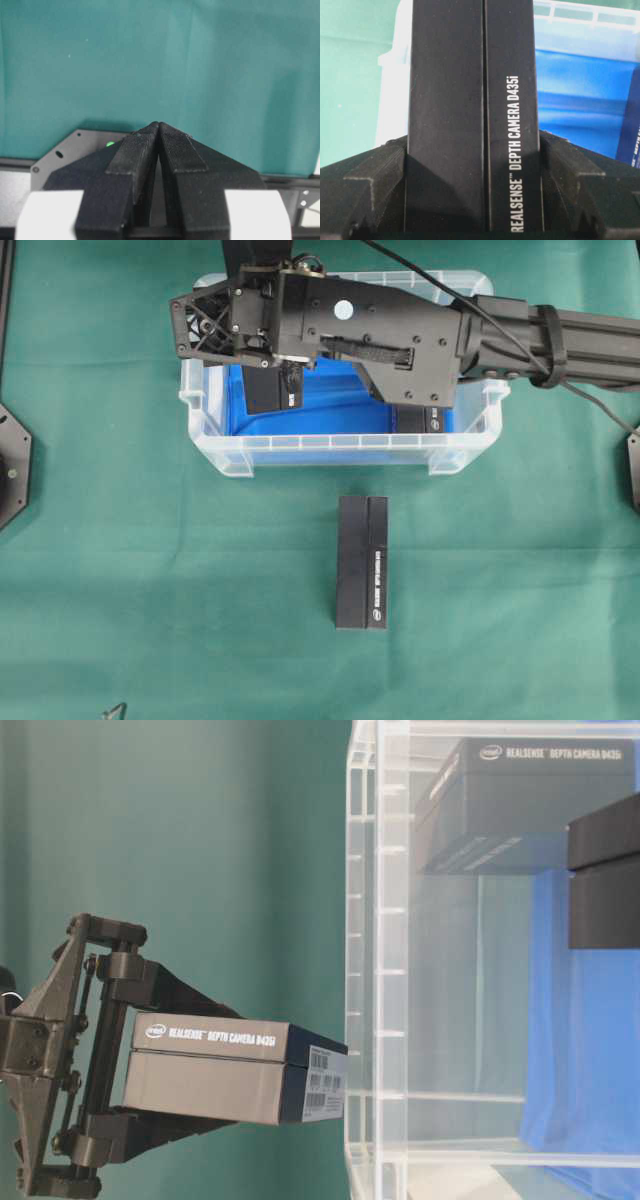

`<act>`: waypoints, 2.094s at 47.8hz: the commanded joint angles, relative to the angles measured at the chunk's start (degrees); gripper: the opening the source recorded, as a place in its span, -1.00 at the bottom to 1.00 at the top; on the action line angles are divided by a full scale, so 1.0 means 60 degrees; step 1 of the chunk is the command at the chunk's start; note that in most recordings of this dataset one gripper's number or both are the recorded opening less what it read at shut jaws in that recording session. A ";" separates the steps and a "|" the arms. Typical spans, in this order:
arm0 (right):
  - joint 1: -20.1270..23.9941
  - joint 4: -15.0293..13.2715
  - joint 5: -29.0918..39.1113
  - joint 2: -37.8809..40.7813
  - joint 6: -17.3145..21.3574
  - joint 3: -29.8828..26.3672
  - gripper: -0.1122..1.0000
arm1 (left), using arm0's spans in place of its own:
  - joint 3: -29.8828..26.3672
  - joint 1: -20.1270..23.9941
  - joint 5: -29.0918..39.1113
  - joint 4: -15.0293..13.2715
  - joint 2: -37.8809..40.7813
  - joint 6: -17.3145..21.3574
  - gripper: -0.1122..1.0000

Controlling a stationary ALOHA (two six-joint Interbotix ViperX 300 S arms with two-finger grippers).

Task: Take the box out of the case with the right arm.
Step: 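Lift the held box up out of the bin with the right gripper, then carry the box toward the front of the bin, left of the first box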

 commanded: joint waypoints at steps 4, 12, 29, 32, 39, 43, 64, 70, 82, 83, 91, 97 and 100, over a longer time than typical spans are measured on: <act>0.0029 -0.0103 -0.0029 -0.0630 -0.0029 -0.0278 0.42 | -0.0103 0.0044 -0.0044 0.0044 0.0029 0.0000 -0.80; 0.0029 -0.0132 -0.0015 -0.0630 -0.0029 -0.0278 0.42 | -0.0103 0.0044 -0.0044 0.0044 0.0029 0.0000 -0.80; 0.0029 -0.0264 -0.0029 -0.0630 -0.0029 -0.0322 0.42 | -0.0103 0.0044 -0.0044 0.0044 0.0029 0.0000 -0.80; 0.0015 -0.0293 -0.0029 -0.0630 -0.0029 -0.0322 0.42 | -0.0088 0.0044 -0.0044 0.0044 0.0029 0.0000 -0.80; 0.0029 -0.0322 -0.0029 -0.0630 -0.0029 -0.0337 0.42 | -0.0088 0.0044 -0.0044 0.0044 0.0029 0.0000 -0.80; 0.0029 -0.0352 -0.0029 -0.0630 -0.0029 -0.0337 0.42 | -0.0073 0.0044 -0.0044 0.0044 0.0029 0.0000 -0.80; 0.0029 -0.0396 -0.0015 -0.0630 -0.0029 -0.0337 0.42 | -0.0073 0.0044 -0.0044 0.0044 0.0029 0.0000 -0.80; 0.0029 -0.0410 -0.0015 -0.0630 -0.0029 -0.0337 0.43 | -0.0073 0.0044 -0.0044 0.0044 0.0029 0.0000 -0.80; 0.0044 -0.0410 -0.0029 -0.0630 -0.0029 -0.0337 0.42 | -0.0059 0.0044 -0.0044 0.0029 0.0029 0.0000 -0.80; 0.0044 -0.0410 -0.0015 -0.0630 -0.0029 -0.0337 0.42 | -0.0059 0.0044 -0.0044 0.0044 0.0029 0.0000 -0.80; 0.0176 -0.0410 0.0000 -0.0645 0.0059 -0.0454 0.42 | -0.0059 0.0044 -0.0044 0.0044 0.0029 0.0000 -0.80; 0.0454 -0.0469 0.0293 -0.0630 0.0322 -0.0557 0.42 | -0.0029 0.0044 -0.0044 0.0029 0.0059 0.0000 -0.80; 0.0630 -0.0571 0.0483 -0.0630 0.0645 -0.0571 0.42 | 0.0000 0.0044 -0.0044 0.0044 0.0088 0.0015 -0.80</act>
